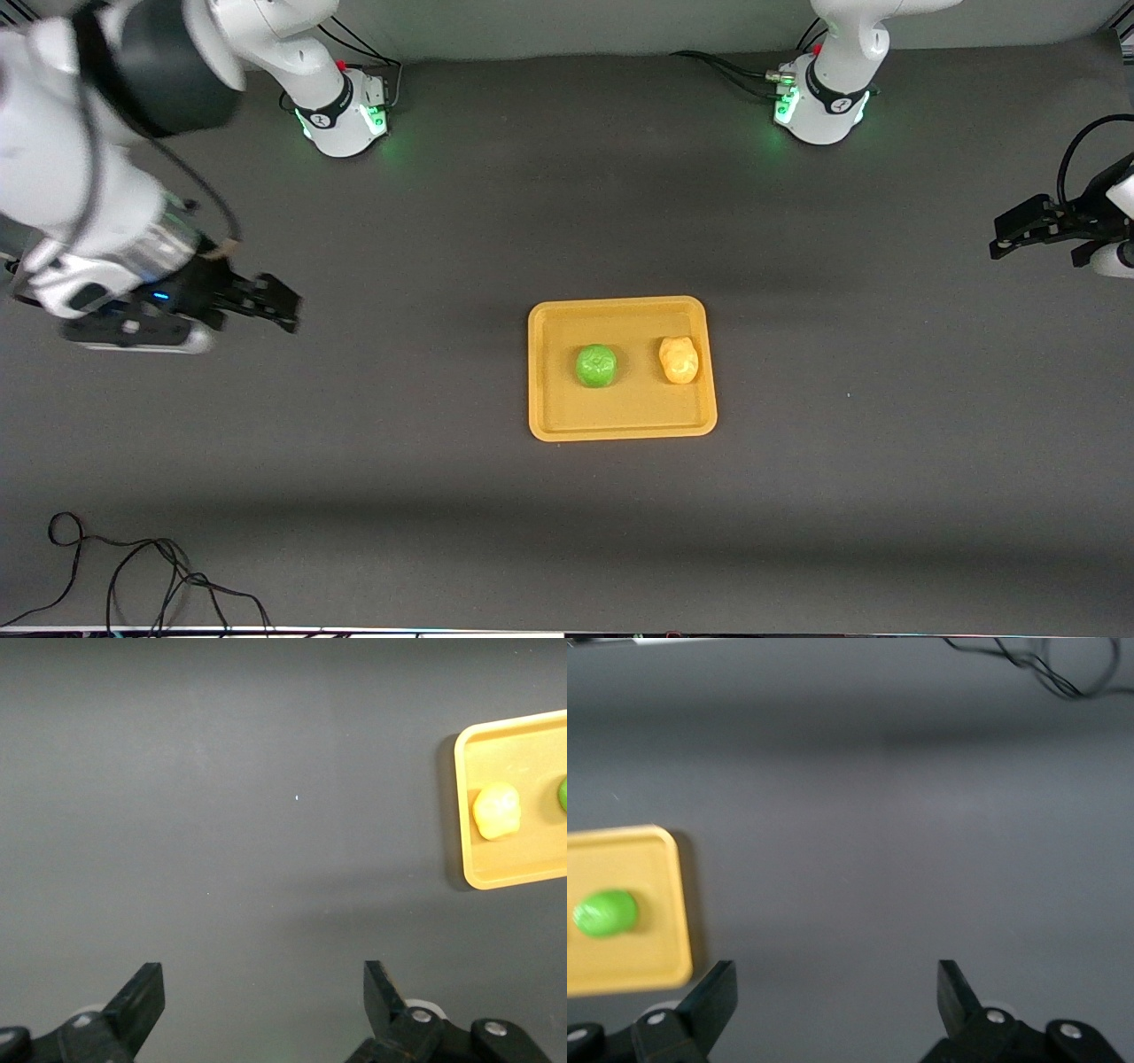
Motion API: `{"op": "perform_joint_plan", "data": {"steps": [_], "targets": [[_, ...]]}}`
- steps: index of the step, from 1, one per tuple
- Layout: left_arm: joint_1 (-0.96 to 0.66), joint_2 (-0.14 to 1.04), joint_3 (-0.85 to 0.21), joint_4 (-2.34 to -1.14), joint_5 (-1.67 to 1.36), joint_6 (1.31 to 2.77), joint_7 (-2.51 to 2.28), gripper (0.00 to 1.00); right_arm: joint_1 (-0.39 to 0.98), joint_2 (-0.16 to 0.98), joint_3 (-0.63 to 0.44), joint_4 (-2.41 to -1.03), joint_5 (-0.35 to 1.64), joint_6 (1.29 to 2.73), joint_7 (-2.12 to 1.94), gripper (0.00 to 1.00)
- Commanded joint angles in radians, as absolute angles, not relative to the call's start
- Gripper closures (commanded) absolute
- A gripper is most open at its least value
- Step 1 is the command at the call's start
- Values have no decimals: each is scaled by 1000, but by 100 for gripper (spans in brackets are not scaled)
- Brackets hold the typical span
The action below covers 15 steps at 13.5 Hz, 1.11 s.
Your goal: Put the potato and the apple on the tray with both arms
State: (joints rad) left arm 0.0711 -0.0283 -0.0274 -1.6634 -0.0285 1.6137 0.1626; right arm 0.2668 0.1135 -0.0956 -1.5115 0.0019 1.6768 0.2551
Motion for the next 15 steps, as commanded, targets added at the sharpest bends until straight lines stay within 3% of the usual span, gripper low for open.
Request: {"op": "perform_joint_plan", "data": {"steps": [1, 4, 7, 15], "targets": [[52, 8, -9, -1585, -8, 1565, 183, 0, 149, 36, -38, -1575, -18, 1615, 171, 0], [55, 18, -11, -1583, 2, 1568, 192, 0, 48, -41, -8, -1632, -11, 1600, 98, 0], [55, 18, -18, -1586, 20, 1568, 193, 0, -96, -37, 89, -1626, -5, 1589, 6, 0], [55, 17, -23, -1586, 31, 1588, 198, 0, -100, -31, 84, -1623, -5, 1615, -46, 0]]}}
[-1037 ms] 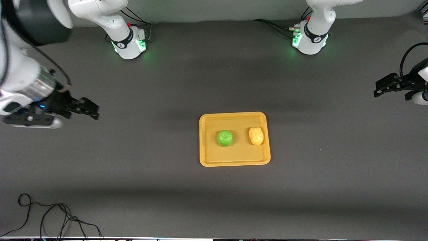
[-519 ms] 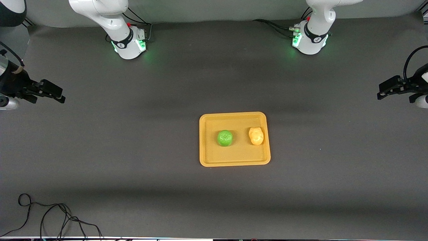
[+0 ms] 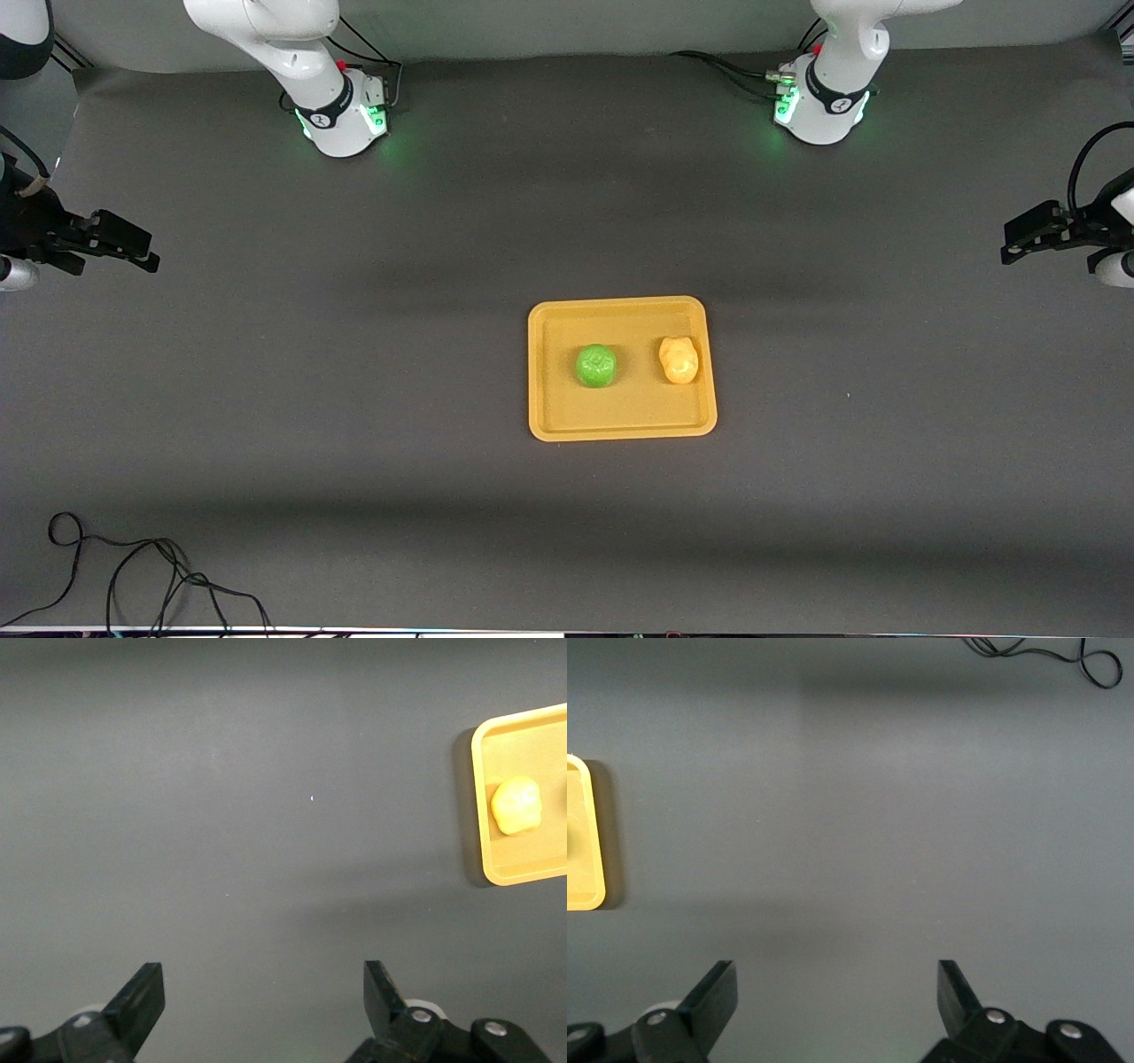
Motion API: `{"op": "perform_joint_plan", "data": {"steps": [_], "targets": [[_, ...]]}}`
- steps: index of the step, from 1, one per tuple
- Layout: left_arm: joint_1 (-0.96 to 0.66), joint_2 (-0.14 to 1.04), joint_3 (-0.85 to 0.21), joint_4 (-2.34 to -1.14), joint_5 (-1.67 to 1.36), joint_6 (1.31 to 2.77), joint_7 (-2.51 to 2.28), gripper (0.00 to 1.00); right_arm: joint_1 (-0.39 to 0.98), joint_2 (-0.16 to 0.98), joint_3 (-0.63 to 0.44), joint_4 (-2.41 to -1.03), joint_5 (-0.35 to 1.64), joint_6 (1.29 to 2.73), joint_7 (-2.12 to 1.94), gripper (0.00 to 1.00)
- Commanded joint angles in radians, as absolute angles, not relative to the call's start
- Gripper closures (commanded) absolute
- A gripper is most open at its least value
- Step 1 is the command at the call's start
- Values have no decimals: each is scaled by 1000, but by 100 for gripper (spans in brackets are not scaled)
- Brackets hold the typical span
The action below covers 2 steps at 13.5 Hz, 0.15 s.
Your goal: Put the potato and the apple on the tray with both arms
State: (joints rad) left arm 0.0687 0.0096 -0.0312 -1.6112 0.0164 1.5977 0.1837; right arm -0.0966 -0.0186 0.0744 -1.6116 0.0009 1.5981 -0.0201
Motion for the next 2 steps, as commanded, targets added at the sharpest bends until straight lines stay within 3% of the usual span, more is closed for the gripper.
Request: {"op": "perform_joint_plan", "data": {"steps": [1, 2], "targets": [[55, 17, -25, -1586, 32, 1586, 195, 0, -100, -31, 84, -1624, -5, 1615, -46, 0], [55, 17, -25, -1586, 32, 1586, 193, 0, -101, -31, 84, -1624, -5, 1617, -46, 0]]}}
